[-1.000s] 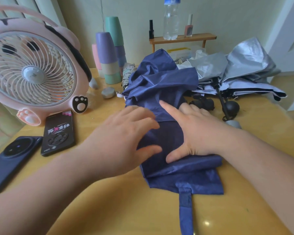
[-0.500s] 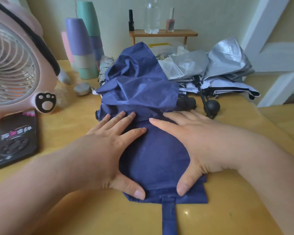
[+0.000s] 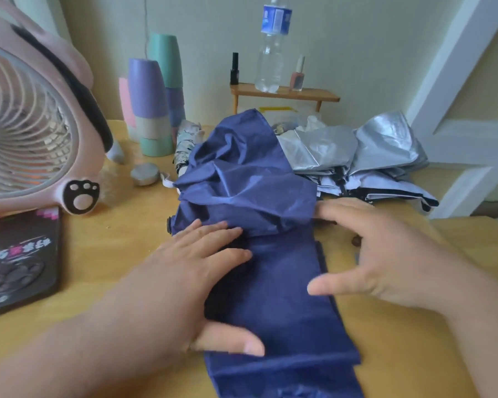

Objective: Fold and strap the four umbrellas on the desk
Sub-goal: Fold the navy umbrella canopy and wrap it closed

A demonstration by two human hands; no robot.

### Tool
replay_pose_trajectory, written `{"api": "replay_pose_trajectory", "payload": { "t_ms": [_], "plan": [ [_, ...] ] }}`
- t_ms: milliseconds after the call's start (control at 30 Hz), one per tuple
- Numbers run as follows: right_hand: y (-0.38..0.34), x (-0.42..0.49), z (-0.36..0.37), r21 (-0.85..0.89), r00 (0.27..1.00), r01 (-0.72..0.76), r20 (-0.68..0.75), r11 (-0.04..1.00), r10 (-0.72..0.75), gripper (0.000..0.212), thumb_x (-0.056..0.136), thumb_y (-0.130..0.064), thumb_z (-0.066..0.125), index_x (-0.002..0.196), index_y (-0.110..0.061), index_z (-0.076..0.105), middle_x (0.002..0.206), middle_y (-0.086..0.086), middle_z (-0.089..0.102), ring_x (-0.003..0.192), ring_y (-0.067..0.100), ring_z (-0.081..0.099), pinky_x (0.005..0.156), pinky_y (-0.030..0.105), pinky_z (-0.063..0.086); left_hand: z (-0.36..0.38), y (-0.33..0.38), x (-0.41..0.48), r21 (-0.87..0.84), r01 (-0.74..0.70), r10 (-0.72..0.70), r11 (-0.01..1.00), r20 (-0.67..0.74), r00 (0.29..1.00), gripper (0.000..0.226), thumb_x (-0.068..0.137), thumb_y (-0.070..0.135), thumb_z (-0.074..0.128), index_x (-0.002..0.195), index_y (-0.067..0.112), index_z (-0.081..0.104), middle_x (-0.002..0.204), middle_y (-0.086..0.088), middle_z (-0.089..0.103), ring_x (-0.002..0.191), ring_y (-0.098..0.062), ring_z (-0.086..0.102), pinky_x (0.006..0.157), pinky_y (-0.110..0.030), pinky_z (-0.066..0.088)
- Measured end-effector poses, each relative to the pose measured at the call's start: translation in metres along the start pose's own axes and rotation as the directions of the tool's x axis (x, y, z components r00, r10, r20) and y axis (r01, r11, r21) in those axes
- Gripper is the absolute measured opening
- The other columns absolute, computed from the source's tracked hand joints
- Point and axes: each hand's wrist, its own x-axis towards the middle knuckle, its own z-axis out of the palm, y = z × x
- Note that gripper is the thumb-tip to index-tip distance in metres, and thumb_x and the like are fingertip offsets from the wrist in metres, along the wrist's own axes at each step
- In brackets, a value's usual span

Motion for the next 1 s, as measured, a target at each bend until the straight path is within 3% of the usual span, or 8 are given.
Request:
{"api": "replay_pose_trajectory", "payload": {
  "t_ms": [167, 267, 367, 567, 700, 767, 867, 1000],
  "plan": [
    [-0.024, 0.019, 0.020, 0.442, 0.869, 0.044, -0.460, 0.896, 0.184, 0.035, 0.068, -0.055, 0.081, 0.098, -0.043, 0.067, 0.105, -0.031, 0.070, 0.100, -0.003, 0.066, 0.085, 0.013, 0.047, -0.013, -0.015, 0.006, -0.176, 0.246, -0.302, 0.953, -0.512, 0.804, 0.028, 0.088, 0.045, 0.073, 0.103, 0.024, 0.062, 0.099, 0.012, 0.057, 0.094, -0.014, 0.055, 0.084, -0.033, 0.047],
    [-0.039, 0.034, 0.027, 0.632, 0.885, 0.121, -0.418, 0.765, 0.205, 0.031, 0.079, -0.046, 0.080, 0.106, -0.032, 0.074, 0.108, -0.014, 0.077, 0.104, 0.014, 0.072, 0.092, 0.039, 0.055, -0.011, -0.027, 0.008, -0.318, 0.427, -0.529, 0.847, -0.418, 0.739, 0.038, 0.079, 0.047, 0.075, 0.107, 0.027, 0.059, 0.101, 0.013, 0.059, 0.094, -0.011, 0.056, 0.081, -0.035, 0.049],
    [-0.051, 0.041, 0.027, 0.810, 0.907, 0.187, -0.359, 0.555, 0.219, 0.015, 0.093, -0.020, 0.071, 0.105, -0.013, 0.077, 0.107, 0.000, 0.079, 0.108, 0.017, 0.072, 0.093, 0.032, 0.054, -0.013, -0.031, 0.012, -0.466, 0.506, -0.664, 0.726, -0.281, 0.693, 0.038, 0.078, 0.050, 0.077, 0.106, 0.030, 0.060, 0.098, 0.019, 0.063, 0.090, 0.003, 0.060, 0.072, -0.016, 0.044],
    [-0.048, 0.042, 0.025, 0.670, 0.743, 0.286, -0.606, 0.685, 0.283, 0.013, 0.086, -0.030, 0.077, 0.099, -0.035, 0.077, 0.092, 0.002, 0.077, 0.090, 0.025, 0.072, 0.082, 0.032, 0.056, -0.011, -0.035, 0.019, -0.508, 0.458, -0.630, 0.730, -0.239, 0.739, 0.023, 0.086, 0.036, 0.078, 0.106, 0.032, 0.068, 0.091, 0.018, 0.066, 0.087, 0.010, 0.058, 0.071, -0.004, 0.040],
    [-0.047, 0.041, 0.025, 0.572, 0.791, 0.270, -0.590, 0.774, 0.161, 0.030, 0.079, -0.051, 0.072, 0.103, -0.033, 0.077, 0.096, 0.009, 0.070, 0.090, 0.036, 0.064, 0.091, 0.050, 0.055, -0.009, -0.032, 0.021, -0.539, 0.428, -0.614, 0.725, -0.224, 0.757, 0.012, 0.086, 0.028, 0.079, 0.090, 0.029, 0.067, 0.084, 0.013, 0.065, 0.079, 0.006, 0.056, 0.069, -0.010, 0.039],
    [-0.046, 0.040, 0.024, 0.610, 0.808, 0.339, -0.579, 0.716, 0.111, 0.031, 0.082, -0.051, 0.075, 0.099, -0.025, 0.079, 0.104, 0.010, 0.070, 0.101, 0.038, 0.064, 0.102, 0.059, 0.048, -0.009, -0.032, 0.020, -0.554, 0.420, -0.615, 0.719, -0.224, 0.756, 0.017, 0.087, 0.027, 0.078, 0.081, 0.030, 0.061, 0.084, 0.015, 0.066, 0.078, 0.007, 0.057, 0.069, -0.009, 0.039],
    [-0.039, 0.033, 0.017, 0.740, 0.838, 0.410, -0.537, 0.533, 0.101, 0.042, 0.074, -0.055, 0.083, 0.073, -0.014, 0.073, 0.109, 0.004, 0.066, 0.115, 0.024, 0.062, 0.113, 0.045, 0.039, -0.006, -0.030, 0.018, -0.595, 0.375, -0.585, 0.711, -0.205, 0.784, 0.024, 0.088, 0.021, 0.077, 0.076, 0.026, 0.057, 0.094, 0.018, 0.069, 0.083, 0.010, 0.060, 0.071, -0.007, 0.038],
    [-0.028, 0.022, 0.011, 0.757, 0.839, 0.433, -0.537, 0.490, 0.088, 0.039, 0.068, -0.052, 0.087, 0.063, -0.017, 0.071, 0.113, -0.005, 0.068, 0.119, 0.021, 0.061, 0.115, 0.039, 0.041, -0.005, -0.031, 0.014, -0.585, 0.336, -0.551, 0.738, -0.235, 0.801, 0.025, 0.087, 0.021, 0.077, 0.084, 0.027, 0.053, 0.107, 0.022, 0.069, 0.101, 0.006, 0.062, 0.083, -0.010, 0.044]
  ]
}}
